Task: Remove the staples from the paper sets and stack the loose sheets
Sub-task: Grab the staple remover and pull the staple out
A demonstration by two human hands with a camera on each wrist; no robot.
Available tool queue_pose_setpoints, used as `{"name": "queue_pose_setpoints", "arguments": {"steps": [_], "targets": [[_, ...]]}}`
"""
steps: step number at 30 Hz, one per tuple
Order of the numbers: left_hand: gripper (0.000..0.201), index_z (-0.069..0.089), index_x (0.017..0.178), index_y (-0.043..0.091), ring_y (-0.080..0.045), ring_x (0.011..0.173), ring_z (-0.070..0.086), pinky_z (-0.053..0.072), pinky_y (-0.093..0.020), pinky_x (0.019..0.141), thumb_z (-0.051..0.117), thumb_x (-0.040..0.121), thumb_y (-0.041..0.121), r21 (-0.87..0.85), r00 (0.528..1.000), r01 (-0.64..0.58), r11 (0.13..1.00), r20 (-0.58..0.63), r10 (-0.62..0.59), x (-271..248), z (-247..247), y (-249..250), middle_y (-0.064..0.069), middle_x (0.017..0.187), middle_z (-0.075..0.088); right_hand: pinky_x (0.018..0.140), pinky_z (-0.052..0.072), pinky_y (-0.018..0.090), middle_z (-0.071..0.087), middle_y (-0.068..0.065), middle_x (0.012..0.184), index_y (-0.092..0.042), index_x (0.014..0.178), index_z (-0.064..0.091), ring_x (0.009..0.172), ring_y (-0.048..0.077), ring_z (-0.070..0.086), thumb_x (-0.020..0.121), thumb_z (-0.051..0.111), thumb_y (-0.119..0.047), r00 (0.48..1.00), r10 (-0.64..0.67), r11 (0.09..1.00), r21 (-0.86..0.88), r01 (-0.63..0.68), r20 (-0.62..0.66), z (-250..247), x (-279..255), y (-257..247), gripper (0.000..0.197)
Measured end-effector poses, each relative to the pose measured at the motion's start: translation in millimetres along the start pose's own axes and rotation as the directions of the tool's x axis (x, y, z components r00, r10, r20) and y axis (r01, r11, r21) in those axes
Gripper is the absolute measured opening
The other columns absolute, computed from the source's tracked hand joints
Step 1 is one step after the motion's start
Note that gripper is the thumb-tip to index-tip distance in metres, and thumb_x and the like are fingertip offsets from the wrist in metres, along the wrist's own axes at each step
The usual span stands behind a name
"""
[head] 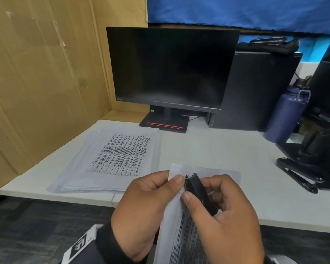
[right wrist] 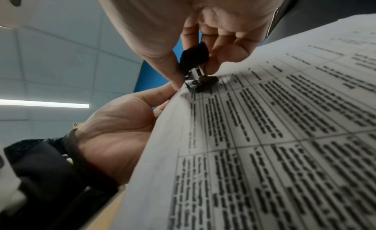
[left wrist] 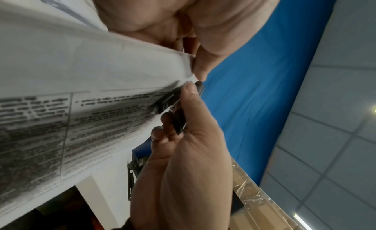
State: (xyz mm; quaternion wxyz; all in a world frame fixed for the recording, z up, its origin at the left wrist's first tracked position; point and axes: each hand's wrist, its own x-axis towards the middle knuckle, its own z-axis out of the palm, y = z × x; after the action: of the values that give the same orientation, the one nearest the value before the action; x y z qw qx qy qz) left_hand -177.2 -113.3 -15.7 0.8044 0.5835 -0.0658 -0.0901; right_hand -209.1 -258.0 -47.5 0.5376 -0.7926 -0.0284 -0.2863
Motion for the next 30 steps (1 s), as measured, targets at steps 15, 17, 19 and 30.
{"name": "queue_pose_setpoints", "arguments": {"steps": [15, 17, 19, 30], "targets": [[0.037, 0.076, 0.095, -0.003, -0.037, 0.091, 0.064, 0.044, -0.07, 0.103, 0.083, 0.083, 0.031, -0.024, 0.999, 0.025, 0.999, -0.029, -0.026, -1.0, 5.6, 5.4, -0.044, 0.107, 0.066, 0.065, 0.047, 0.011, 0.066, -0.014, 0.089, -0.036, 0.088, 0.063, 0.08, 0.009, 0.064, 0.067, 0.079, -0.04, 0.989, -0.127, 0.989, -0.081, 0.12, -0.078, -2.6, 6.0, 1.1, 0.026], [0.031, 0.078, 0.094, -0.002, -0.035, 0.087, 0.069, 0.053, -0.06, 0.097, 0.077, 0.082, 0.027, -0.029, 0.999, 0.024, 0.999, -0.023, -0.024, -1.2, 5.7, 4.2, -0.038, 0.102, 0.072, 0.063, 0.044, 0.006, 0.063, -0.015, 0.089, -0.034, 0.084, 0.063, 0.078, 0.006, 0.063, 0.068, 0.079, -0.039, 0.983, -0.155, 0.983, -0.113, 0.144, -0.094, -3.4, 7.0, 0.6, 0.023], [0.031, 0.079, 0.096, 0.0, -0.036, 0.089, 0.072, 0.055, -0.056, 0.097, 0.071, 0.081, 0.026, -0.038, 0.999, 0.031, 0.999, -0.008, -0.031, -2.0, 6.6, 4.2, -0.032, 0.102, 0.075, 0.063, 0.042, 0.005, 0.062, -0.015, 0.088, -0.032, 0.083, 0.064, 0.078, 0.005, 0.062, 0.069, 0.079, -0.038, 0.982, -0.168, 0.98, -0.121, 0.156, -0.091, -4.3, 9.0, 0.2, 0.021], [0.028, 0.079, 0.094, -0.001, -0.032, 0.08, 0.073, 0.061, -0.047, 0.084, 0.068, 0.083, 0.022, -0.021, 0.999, 0.034, 0.999, -0.023, -0.035, -1.5, 1.8, 2.1, -0.031, 0.097, 0.076, 0.069, 0.043, 0.006, 0.063, -0.015, 0.084, -0.029, 0.085, 0.069, 0.083, 0.004, 0.063, 0.073, 0.08, -0.035, 0.984, -0.179, 0.979, -0.106, 0.177, -0.018, -8.3, 11.7, 1.3, 0.017]]}}
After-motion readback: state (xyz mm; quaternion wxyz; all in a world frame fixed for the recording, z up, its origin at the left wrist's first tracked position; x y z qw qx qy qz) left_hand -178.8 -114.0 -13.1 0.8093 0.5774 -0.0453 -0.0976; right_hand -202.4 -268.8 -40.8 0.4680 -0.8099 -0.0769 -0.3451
